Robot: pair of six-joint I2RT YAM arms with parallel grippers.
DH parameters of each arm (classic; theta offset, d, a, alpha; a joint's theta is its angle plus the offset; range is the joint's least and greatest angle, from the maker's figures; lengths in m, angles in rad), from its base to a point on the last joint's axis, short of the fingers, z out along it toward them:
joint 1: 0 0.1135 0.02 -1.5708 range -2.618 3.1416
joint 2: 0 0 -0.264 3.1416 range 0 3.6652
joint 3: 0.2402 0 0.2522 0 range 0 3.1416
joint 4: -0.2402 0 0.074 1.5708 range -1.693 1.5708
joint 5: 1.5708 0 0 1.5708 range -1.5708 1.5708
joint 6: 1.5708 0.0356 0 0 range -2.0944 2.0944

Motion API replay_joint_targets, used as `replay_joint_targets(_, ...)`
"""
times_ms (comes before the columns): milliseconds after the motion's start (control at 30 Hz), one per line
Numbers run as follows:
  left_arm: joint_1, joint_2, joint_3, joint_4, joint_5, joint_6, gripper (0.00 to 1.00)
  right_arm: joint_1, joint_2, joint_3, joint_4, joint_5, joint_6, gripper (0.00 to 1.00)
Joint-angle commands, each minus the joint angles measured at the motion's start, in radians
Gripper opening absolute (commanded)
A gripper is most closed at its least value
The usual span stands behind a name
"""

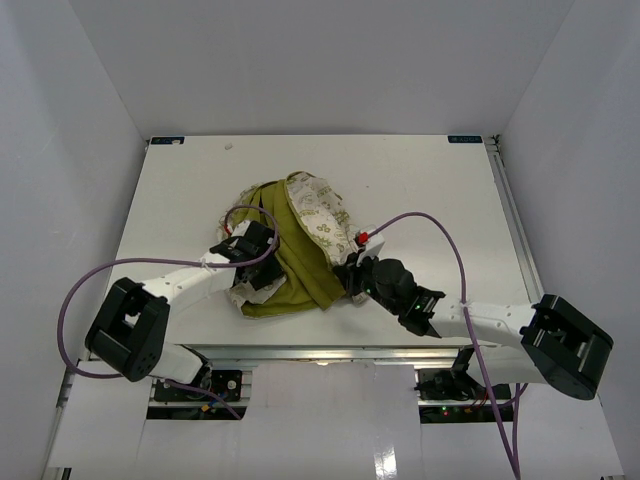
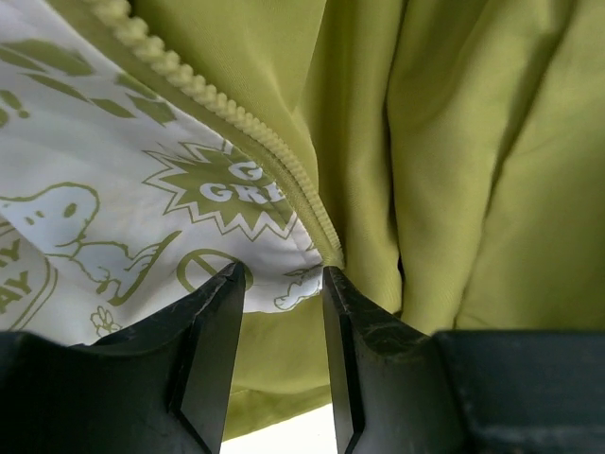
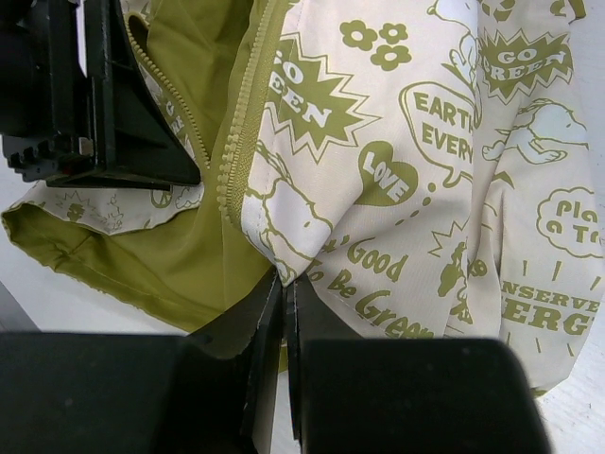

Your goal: Zip up the jacket

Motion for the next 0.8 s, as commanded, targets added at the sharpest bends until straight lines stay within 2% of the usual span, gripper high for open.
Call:
replay_joint_targets(0,-0.020,0.035,0.046,-0.041,-0.050,-0.041,0.48,-0.003,-0.034,-0.012,0.020,0.039,-0.013,0.08)
replay_joint_targets(233,-0.023,0.079,0.036,-0.062,-0.074,-0.083,0.44,-0.003,-0.051,-0.023,0.020,0.056,-0.015,0.08)
replay_joint_targets(333,-0.023,0.100,0.034,-0.061,-0.077,-0.098,0.40,-0.002,-0.052,-0.023,0.020,0.055,-0.015,0.08)
replay_joint_targets(400,-0.023,0.110,0.034,-0.061,-0.081,-0.103,0.30,-0.002,-0.053,-0.026,0.020,0.057,-0.016,0.08)
replay_joint_targets(433,-0.023,0.114,0.034,-0.061,-0.084,-0.103,0.18,-0.002,-0.054,-0.025,0.020,0.057,-0.016,0.08)
replay_joint_targets(467,-0.023,0.113,0.032,-0.061,-0.087,-0.103,0.09,-0.002,-0.055,-0.025,0.020,0.059,-0.016,0.08)
replay_joint_targets(533,-0.023,0.105,0.027,-0.061,-0.093,-0.100,0.00,-0.002,-0.058,-0.027,0.019,0.060,-0.019,0.08)
replay_joint_targets(767,-0.019,-0.032,0.001,-0.069,-0.161,-0.026,0.00,-0.003,-0.042,-0.013,0.009,0.046,-0.022,0.08)
